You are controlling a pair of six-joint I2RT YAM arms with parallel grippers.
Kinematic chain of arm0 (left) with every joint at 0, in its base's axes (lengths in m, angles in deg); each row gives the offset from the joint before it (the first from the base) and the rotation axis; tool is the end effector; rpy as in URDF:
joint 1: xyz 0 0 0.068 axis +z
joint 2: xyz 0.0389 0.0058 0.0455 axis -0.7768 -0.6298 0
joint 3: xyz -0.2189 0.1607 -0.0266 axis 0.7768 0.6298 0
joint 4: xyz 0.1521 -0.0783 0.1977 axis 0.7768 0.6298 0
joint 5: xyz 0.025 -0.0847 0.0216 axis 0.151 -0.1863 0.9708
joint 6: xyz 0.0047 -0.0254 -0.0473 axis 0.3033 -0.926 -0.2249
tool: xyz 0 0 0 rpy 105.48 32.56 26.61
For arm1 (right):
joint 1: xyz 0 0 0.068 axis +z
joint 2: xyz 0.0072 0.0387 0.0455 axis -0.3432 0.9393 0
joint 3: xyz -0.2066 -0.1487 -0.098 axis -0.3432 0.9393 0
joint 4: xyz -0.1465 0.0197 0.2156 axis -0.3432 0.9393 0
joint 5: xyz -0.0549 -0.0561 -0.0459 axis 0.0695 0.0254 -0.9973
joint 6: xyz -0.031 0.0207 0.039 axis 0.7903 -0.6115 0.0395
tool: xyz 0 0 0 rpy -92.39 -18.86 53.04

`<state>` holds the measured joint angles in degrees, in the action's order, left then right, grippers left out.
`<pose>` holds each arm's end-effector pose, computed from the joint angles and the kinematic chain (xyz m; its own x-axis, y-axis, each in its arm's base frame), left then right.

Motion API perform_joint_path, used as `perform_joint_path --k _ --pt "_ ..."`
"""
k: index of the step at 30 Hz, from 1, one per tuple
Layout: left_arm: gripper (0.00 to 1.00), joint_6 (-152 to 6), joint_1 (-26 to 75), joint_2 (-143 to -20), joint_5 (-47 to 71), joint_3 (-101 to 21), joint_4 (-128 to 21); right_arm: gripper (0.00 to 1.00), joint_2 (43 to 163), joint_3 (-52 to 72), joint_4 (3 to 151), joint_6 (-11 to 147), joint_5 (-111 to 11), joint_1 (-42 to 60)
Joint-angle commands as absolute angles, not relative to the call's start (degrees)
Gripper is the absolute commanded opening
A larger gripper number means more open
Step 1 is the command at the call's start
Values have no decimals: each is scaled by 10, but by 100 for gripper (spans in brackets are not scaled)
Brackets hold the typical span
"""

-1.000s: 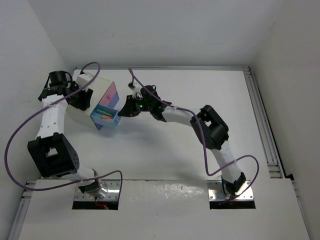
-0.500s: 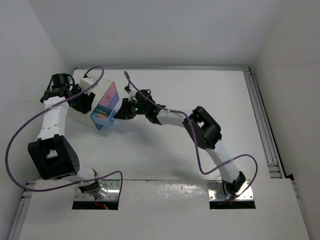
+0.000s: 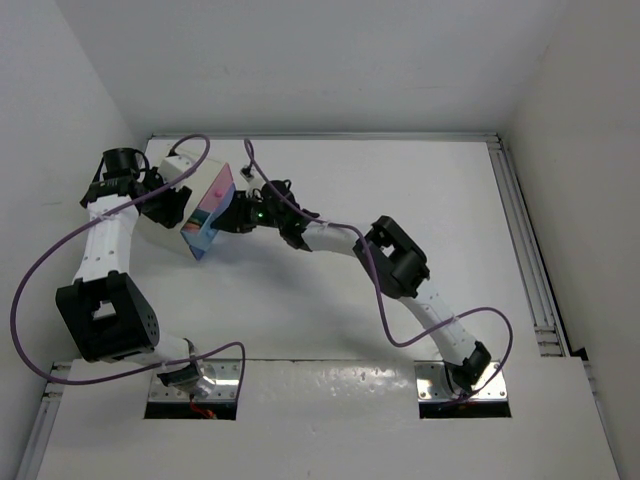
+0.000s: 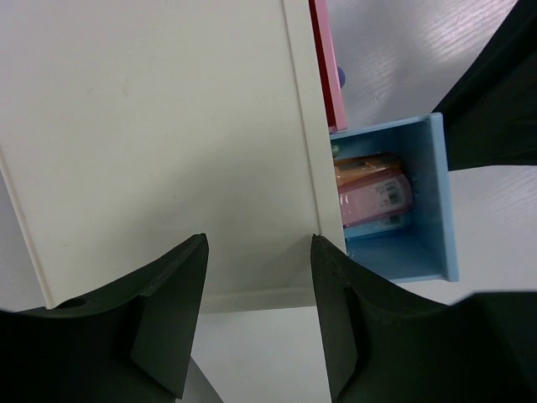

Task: Sort the stationery into containers
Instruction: Close the drawer in the storage box.

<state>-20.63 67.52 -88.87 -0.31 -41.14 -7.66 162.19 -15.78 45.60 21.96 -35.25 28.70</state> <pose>0.2941 0.0743 0.3060 -0.6313 0.4496 -0.6320 0.4547 0.8747 0.1681 0.3573 0.4284 0.1601 -0.8059 0.1964 -0.5585 -0.5008 0.2770 0.8200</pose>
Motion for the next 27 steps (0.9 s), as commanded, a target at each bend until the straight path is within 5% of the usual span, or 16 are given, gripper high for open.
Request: perform_joint_path --k 1,27 --pt "59 -203 666 -897 -31 -387 -22 20 1629 -199 402 206 -380 300" --pt "63 -207 694 -938 -73 -395 -2 31 1709 -262 315 196 -432 319"
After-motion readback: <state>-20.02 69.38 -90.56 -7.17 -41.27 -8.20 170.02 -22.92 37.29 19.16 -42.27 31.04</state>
